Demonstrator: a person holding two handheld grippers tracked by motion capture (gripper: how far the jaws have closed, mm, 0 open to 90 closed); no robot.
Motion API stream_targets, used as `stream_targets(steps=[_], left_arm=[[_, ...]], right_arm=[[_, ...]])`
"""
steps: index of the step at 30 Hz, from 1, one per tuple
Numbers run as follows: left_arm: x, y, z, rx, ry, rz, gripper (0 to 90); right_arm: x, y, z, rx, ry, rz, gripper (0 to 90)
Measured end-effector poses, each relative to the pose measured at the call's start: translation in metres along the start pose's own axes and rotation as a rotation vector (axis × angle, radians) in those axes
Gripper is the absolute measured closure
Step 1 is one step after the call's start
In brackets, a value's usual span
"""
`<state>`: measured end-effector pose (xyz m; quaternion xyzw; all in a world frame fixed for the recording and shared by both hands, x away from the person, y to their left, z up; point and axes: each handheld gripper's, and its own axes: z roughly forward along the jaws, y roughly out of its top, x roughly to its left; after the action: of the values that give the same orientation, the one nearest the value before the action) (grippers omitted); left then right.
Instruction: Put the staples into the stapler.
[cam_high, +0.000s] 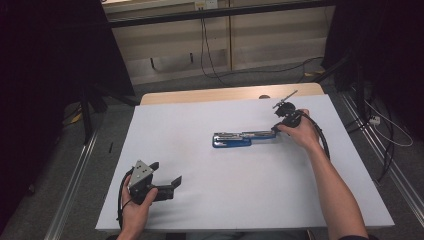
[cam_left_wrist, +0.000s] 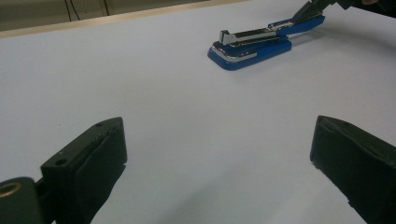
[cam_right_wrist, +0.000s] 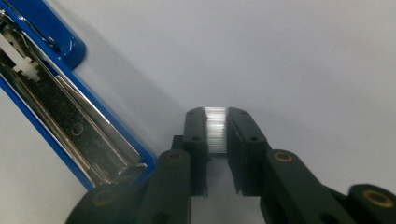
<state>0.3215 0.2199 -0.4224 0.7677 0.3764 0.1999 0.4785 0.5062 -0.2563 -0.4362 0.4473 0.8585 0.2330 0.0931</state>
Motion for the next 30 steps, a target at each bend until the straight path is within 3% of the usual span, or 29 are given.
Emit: stream_targets(steps=[12, 22, 30], left_arm=[[0.002, 0.0, -0.001, -0.005, 0.012, -0.004, 4.0], [-0.001, 0.001, 0.001, -0.013, -0.007, 0.013, 4.0], [0.0, 0.001, -0.002, -0.02, -0.006, -0.012, 4.0]], right_arm=[[0.001, 0.0, -0.001, 0.007, -0.013, 0.009, 79.3], [-0.003, -0.001, -0.007, -0.036, -0.011, 0.035, 79.3], [-0.004, -0.003, -0.012, -0.087, -0.023, 0.049, 79.4]])
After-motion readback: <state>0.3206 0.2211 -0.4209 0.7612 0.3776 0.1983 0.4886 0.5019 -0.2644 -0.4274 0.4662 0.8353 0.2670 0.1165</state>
